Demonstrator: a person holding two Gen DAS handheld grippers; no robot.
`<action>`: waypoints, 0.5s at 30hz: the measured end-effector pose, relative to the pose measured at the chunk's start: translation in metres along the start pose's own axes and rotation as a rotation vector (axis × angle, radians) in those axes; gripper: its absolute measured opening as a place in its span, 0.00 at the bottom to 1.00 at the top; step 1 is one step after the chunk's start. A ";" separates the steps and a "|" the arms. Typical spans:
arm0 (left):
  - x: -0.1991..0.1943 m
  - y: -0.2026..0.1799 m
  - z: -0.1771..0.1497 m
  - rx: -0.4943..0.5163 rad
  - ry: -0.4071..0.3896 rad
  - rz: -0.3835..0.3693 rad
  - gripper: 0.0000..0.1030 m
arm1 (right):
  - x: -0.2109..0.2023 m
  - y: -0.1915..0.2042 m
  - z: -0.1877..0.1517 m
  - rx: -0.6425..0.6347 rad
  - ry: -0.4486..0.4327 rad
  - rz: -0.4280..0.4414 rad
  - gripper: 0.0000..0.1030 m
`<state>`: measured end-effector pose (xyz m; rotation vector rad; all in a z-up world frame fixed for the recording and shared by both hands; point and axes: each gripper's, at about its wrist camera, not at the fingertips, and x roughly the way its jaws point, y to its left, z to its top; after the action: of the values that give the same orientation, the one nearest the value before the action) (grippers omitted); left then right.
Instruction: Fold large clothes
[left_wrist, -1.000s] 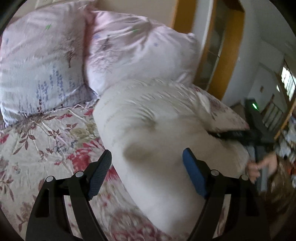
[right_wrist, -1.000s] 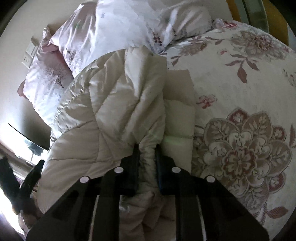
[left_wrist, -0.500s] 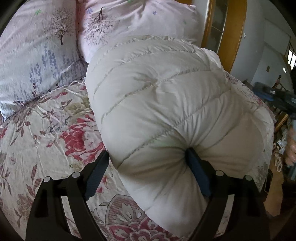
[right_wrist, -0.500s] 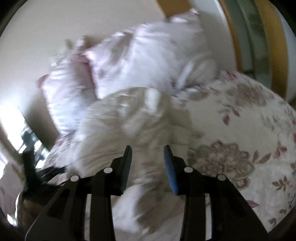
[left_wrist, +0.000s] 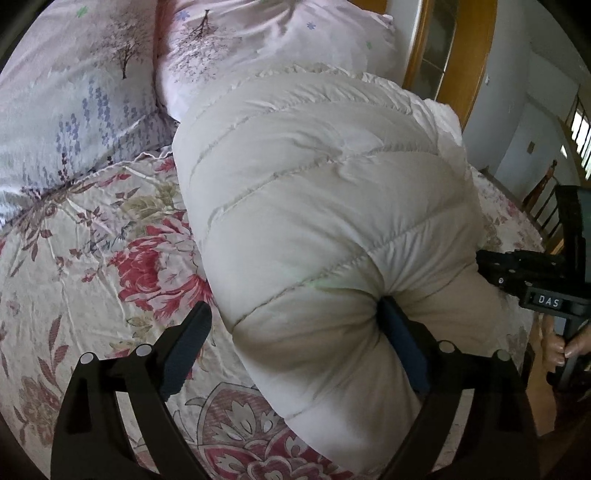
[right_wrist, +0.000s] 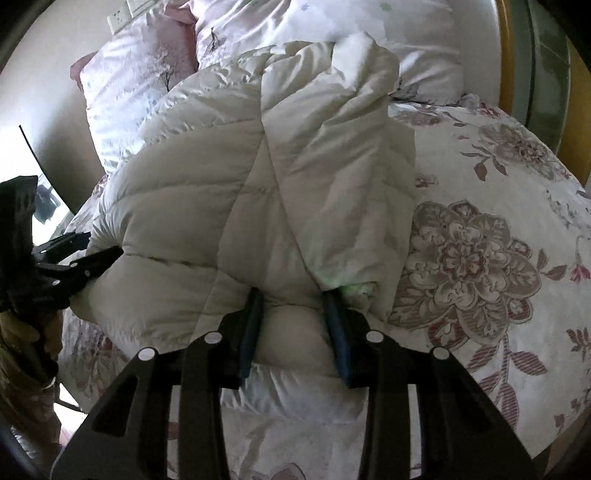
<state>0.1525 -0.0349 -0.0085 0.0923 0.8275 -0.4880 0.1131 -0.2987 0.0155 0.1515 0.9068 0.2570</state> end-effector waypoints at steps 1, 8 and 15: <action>-0.003 0.001 0.000 -0.010 -0.008 -0.006 0.90 | -0.004 -0.002 0.003 0.024 0.011 0.029 0.41; -0.016 0.003 0.006 -0.032 -0.054 0.004 0.90 | -0.019 -0.041 0.063 0.276 -0.123 0.152 0.55; -0.013 0.003 0.006 -0.030 -0.044 0.010 0.90 | 0.025 -0.057 0.093 0.401 -0.091 0.126 0.53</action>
<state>0.1503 -0.0292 0.0047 0.0574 0.7903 -0.4663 0.2102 -0.3479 0.0397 0.5889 0.8507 0.1809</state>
